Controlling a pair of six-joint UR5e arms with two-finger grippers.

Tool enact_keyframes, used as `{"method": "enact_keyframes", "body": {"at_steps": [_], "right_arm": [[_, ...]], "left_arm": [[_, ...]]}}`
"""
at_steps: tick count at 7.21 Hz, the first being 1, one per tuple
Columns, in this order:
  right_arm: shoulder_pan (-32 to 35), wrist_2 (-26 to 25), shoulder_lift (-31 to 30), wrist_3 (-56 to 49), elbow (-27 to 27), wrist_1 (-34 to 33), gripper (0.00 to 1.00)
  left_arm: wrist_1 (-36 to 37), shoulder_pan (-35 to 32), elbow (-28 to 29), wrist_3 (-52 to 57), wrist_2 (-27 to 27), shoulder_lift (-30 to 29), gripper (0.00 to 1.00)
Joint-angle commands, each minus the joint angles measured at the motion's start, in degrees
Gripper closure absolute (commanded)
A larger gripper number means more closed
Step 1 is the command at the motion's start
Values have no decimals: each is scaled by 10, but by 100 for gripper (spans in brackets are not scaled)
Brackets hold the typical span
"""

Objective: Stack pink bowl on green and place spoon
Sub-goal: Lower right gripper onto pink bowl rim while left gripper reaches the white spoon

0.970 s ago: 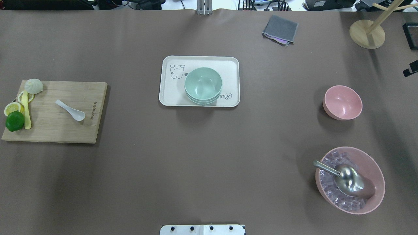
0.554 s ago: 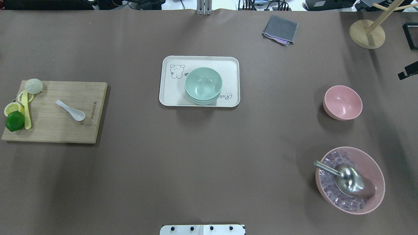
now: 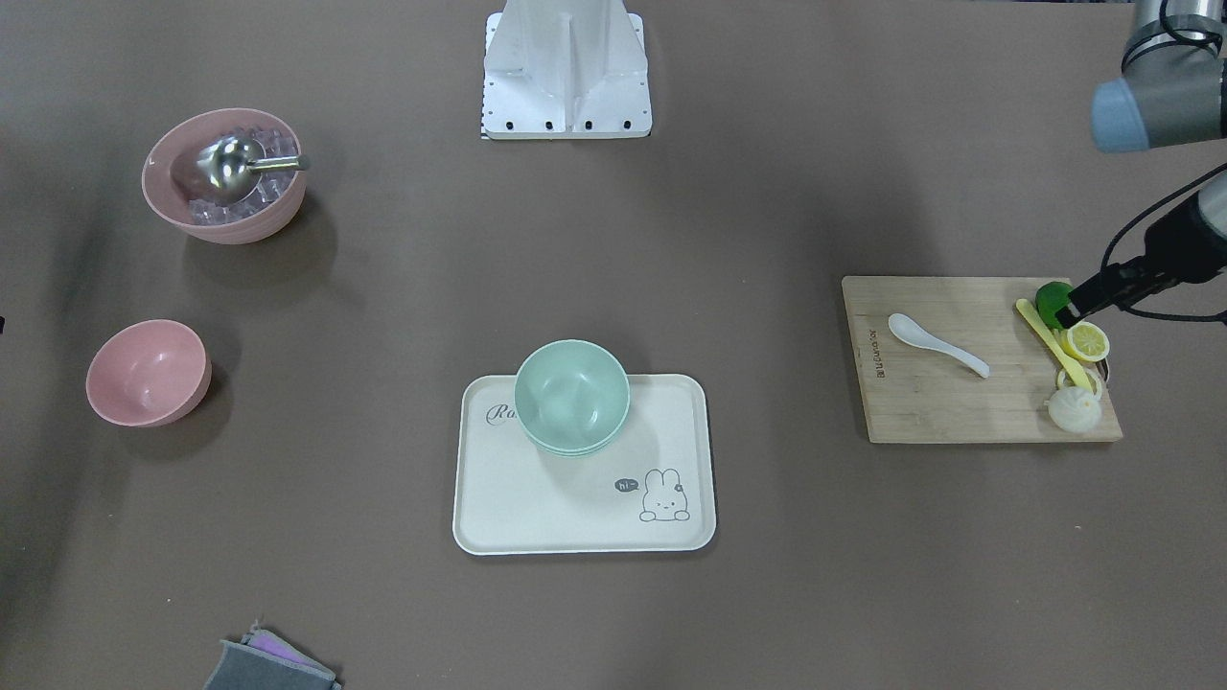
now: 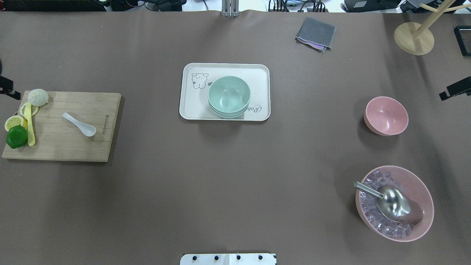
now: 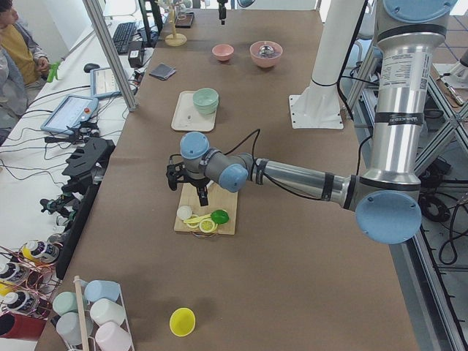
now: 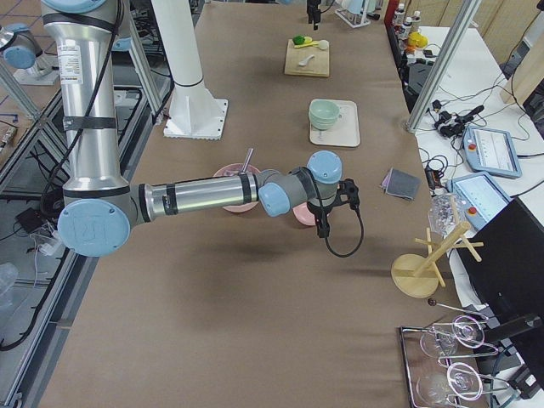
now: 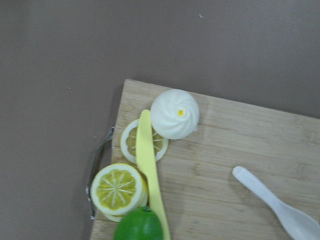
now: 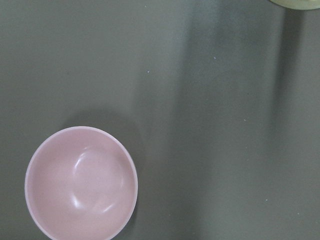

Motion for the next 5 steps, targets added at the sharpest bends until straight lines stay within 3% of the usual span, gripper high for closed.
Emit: {"method": "enact_keyframes", "body": {"at_steps": [1, 5], "right_arm": [[-27, -1, 0, 61, 27, -1, 0], [-111, -30, 9, 65, -17, 0, 6]], "left_arm": [[1, 31, 4, -48, 21, -21, 3], [-2, 76, 10, -108, 52, -42, 3]]}}
